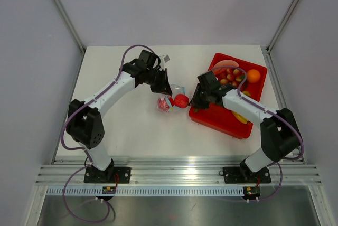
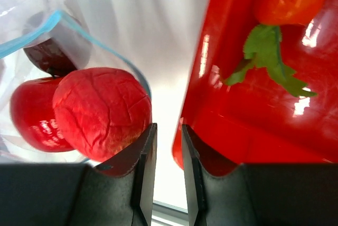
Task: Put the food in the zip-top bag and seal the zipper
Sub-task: Place the fake fruit in the bin.
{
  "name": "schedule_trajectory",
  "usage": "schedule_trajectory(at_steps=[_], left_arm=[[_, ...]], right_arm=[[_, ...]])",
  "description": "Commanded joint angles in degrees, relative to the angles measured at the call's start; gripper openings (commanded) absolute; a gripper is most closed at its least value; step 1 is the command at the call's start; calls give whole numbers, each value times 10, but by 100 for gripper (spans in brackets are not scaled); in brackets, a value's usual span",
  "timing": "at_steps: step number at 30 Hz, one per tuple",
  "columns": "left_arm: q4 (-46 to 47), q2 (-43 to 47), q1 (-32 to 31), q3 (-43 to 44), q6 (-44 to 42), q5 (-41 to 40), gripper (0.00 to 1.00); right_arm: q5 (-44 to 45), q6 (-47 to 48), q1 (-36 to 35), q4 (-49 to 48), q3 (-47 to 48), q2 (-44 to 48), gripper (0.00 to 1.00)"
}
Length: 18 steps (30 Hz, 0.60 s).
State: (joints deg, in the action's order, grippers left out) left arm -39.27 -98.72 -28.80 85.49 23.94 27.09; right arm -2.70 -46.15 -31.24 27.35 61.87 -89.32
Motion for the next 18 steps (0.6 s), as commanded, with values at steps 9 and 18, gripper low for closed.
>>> schedule_trajectory(at_steps=[9, 18], left_arm=[[37, 21, 1, 8, 11, 47, 0], [46, -1, -20, 32, 18, 56, 0]], right_arm=[[11, -4, -20, -50, 37, 13, 32], [23, -3, -21, -43, 37, 27, 32]])
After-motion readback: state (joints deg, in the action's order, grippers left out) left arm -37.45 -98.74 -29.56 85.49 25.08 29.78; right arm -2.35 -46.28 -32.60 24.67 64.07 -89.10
